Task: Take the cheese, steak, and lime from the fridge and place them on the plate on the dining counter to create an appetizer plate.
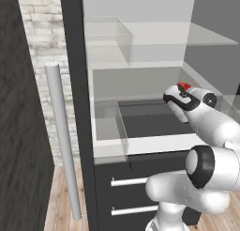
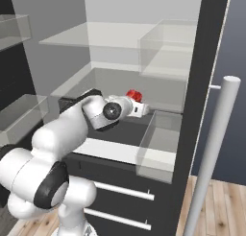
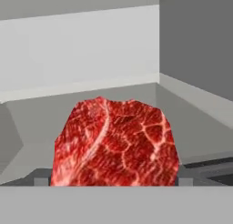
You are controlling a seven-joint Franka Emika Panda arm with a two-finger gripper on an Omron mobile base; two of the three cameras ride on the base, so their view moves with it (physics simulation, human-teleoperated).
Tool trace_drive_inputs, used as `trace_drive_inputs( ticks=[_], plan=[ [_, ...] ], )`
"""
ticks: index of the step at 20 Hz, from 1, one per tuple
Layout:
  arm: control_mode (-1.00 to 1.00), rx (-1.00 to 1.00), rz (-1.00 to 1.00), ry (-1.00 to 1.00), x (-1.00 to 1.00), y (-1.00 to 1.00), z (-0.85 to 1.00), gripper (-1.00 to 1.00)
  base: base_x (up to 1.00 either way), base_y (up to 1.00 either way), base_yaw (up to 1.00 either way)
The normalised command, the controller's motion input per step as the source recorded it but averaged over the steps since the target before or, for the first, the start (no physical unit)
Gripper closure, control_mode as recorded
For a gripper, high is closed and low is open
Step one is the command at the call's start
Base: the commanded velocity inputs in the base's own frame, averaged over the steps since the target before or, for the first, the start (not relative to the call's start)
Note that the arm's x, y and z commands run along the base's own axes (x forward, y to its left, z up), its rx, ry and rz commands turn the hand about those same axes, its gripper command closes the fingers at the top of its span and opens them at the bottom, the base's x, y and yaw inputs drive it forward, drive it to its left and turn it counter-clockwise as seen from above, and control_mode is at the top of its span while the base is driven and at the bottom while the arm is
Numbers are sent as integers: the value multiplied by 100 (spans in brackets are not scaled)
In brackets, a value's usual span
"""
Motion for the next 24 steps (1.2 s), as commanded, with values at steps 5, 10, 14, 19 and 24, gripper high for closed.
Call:
trace_drive_inputs(
  ticks=[5, 10, 14, 19, 24],
  plan=[
    [-100, 0, 0, 0, -100, 39, 92, 100, 0, 0, 0],
    [-100, 0, 0, 3, -100, 29, 100, 100, 0, 0, 0],
    [-100, 0, 0, 10, -100, 14, 100, 100, 0, 0, 0],
    [-100, 0, 0, 23, -98, 18, 93, 100, 0, 0, 0],
    [-100, 0, 0, 34, -78, 21, 46, 100, 0, 0, 0]
  ],
)
